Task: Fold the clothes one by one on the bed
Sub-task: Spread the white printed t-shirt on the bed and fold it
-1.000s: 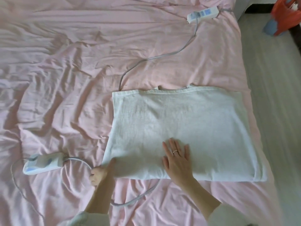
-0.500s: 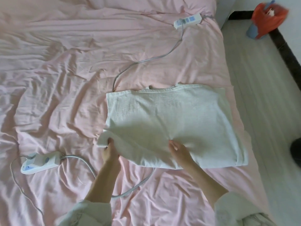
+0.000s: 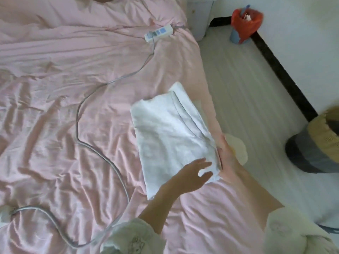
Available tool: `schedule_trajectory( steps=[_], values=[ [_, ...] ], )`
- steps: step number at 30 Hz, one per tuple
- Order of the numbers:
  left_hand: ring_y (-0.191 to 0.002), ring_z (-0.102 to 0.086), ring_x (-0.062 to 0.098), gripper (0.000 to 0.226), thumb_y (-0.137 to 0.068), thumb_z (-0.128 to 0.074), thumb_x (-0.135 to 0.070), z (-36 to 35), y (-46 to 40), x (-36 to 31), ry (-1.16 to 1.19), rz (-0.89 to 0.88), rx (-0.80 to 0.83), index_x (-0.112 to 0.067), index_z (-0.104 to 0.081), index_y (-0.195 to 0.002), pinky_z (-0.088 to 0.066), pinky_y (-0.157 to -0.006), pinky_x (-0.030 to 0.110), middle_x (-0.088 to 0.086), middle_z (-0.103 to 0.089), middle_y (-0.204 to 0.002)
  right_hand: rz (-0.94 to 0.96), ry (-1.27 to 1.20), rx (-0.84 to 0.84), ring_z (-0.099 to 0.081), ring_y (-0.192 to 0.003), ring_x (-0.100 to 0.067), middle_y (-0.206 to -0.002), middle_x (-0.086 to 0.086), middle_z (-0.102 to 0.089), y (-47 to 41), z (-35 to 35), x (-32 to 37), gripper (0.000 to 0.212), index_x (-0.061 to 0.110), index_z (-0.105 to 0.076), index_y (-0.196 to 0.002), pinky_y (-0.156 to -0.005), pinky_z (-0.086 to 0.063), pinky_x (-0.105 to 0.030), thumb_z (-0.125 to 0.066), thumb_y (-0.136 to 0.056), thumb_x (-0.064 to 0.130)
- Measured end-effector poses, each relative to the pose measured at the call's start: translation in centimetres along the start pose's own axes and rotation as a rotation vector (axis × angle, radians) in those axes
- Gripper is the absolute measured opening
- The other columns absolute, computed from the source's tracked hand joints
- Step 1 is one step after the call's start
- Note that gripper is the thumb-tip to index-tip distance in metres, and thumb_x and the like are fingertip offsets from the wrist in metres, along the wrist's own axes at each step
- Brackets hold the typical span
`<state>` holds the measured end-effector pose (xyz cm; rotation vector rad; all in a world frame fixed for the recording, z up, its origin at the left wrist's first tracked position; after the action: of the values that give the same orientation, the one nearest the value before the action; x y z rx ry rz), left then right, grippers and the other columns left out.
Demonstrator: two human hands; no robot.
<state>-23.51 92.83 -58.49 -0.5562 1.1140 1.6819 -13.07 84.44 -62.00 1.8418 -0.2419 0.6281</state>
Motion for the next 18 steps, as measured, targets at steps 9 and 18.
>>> schedule_trajectory(
  steps=[9, 18],
  values=[
    [-0.105, -0.059, 0.023, 0.029, -0.093, -0.049, -0.009, 2.5, 0.7, 7.8, 0.102, 0.444, -0.472, -0.011, -0.061, -0.118, -0.041, -0.088, 0.023, 0.011, -0.059, -0.119, 0.062, 0.433, -0.215, -0.058, -0.095, -0.028, -0.105, -0.008, -0.063, -0.7, 3.0, -1.6, 0.028, 0.008, -0.058, -0.115, -0.081, -0.05, -0.036, -0.06, -0.089, 0.02],
    [-0.088, -0.063, 0.036, 0.048, -0.073, -0.074, -0.034, 1.4, 3.8, 17.3, 0.541, 0.95, -0.503, 0.0, -0.057, -0.102, -0.054, -0.083, 0.049, 0.024, -0.06, -0.103, 0.143, 0.729, -0.393, -0.049, -0.072, -0.022, -0.081, -0.009, -0.054, -1.1, 6.0, -3.1, 0.028, -0.005, -0.062, -0.095, -0.054, -0.034, -0.027, -0.056, -0.088, 0.021]
  ],
)
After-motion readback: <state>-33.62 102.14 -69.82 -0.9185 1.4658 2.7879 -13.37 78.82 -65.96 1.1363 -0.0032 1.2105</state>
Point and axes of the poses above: each hand's wrist, its own y-axis away from the middle knuckle, its own z-axis out of the back of the hand, x = y × z, the point moved 3 cm from there along -y, towards the middle knuckle
